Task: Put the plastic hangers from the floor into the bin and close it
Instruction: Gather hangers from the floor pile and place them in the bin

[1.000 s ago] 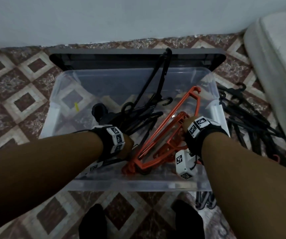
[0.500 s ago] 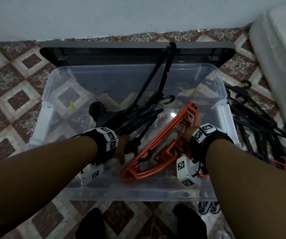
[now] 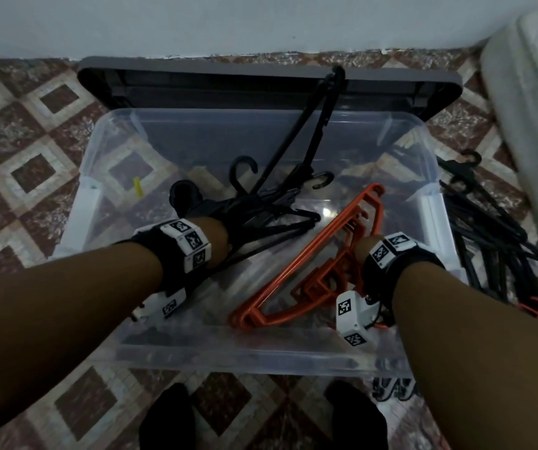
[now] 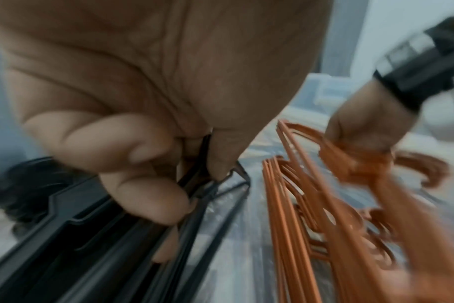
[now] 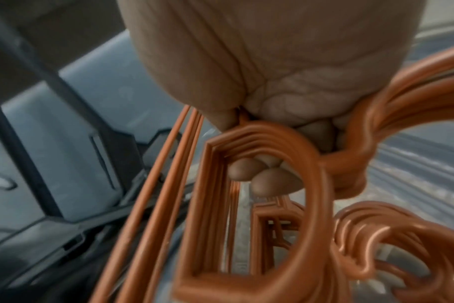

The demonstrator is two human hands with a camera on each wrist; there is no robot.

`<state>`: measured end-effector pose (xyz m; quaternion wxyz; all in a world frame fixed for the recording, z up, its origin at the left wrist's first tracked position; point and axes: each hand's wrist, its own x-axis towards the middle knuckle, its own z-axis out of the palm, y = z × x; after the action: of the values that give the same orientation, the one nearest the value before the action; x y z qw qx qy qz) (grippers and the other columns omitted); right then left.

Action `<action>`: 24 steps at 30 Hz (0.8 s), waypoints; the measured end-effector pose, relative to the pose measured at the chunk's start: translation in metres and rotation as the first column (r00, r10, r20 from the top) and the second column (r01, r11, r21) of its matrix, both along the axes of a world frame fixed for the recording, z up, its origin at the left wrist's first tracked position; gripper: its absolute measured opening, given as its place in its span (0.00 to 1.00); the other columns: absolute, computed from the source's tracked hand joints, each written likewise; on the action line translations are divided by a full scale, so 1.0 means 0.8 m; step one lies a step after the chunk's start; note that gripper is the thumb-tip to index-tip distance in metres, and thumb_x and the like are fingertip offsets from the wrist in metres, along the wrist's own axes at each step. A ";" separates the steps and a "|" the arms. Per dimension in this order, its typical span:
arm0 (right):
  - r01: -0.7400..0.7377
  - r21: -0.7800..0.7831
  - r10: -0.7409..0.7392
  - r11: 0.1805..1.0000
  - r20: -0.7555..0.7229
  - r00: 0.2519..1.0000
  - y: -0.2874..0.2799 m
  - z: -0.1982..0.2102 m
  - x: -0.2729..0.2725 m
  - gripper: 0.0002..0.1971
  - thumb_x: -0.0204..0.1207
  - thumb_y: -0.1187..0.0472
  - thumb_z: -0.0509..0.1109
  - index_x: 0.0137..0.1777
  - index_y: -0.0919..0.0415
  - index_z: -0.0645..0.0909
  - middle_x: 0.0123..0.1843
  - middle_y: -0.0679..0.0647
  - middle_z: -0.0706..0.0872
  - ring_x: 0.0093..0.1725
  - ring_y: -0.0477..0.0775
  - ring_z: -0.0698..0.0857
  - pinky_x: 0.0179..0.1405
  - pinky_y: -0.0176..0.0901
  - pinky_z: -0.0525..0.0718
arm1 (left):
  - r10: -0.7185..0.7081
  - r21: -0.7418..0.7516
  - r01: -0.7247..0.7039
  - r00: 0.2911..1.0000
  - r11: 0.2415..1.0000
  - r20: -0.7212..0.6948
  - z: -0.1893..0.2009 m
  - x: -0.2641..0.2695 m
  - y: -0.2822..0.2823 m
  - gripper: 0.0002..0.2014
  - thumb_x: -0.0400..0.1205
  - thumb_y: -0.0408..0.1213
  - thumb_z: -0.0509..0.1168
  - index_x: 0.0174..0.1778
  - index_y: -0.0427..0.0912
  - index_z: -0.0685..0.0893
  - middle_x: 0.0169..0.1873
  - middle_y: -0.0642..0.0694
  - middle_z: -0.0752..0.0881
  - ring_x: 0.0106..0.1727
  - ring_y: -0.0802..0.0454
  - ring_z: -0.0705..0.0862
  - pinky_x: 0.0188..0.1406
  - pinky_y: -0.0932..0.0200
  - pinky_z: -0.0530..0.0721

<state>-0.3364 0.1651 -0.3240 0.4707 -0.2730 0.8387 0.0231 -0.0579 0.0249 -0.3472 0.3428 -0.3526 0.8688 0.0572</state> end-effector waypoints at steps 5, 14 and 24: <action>-0.246 0.166 0.269 0.955 -0.129 0.955 -0.004 -0.018 0.014 0.17 0.73 0.45 0.73 0.56 0.54 0.83 0.54 0.55 0.88 0.53 0.60 0.88 0.58 0.57 0.87 | 0.056 0.053 -0.050 0.991 0.997 -0.121 -0.017 0.013 0.000 0.22 0.85 0.53 0.54 0.55 0.40 0.85 0.47 0.39 0.87 0.47 0.40 0.86 0.50 0.53 0.84; -0.337 0.004 0.325 0.941 -0.274 0.905 -0.006 0.023 0.003 0.21 0.77 0.53 0.70 0.70 0.56 0.78 0.61 0.58 0.86 0.56 0.61 0.86 0.57 0.46 0.85 | -0.019 -0.006 0.018 0.965 1.000 -0.262 0.015 0.002 0.013 0.21 0.86 0.52 0.56 0.64 0.41 0.83 0.56 0.37 0.86 0.57 0.39 0.84 0.54 0.56 0.79; 0.366 -0.567 -0.319 0.738 0.184 0.930 -0.027 0.217 -0.010 0.10 0.73 0.46 0.69 0.42 0.50 0.76 0.55 0.55 0.87 0.55 0.58 0.89 0.47 0.47 0.88 | -0.041 -0.193 -0.063 0.870 0.979 -0.491 0.228 -0.025 0.049 0.19 0.87 0.53 0.54 0.60 0.45 0.84 0.51 0.40 0.87 0.48 0.40 0.82 0.43 0.54 0.78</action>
<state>-0.3444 0.1438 -0.1504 0.3888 -0.2476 0.8211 -0.3367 -0.0777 0.0638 -0.1650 0.0720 -0.3642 0.9267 0.0584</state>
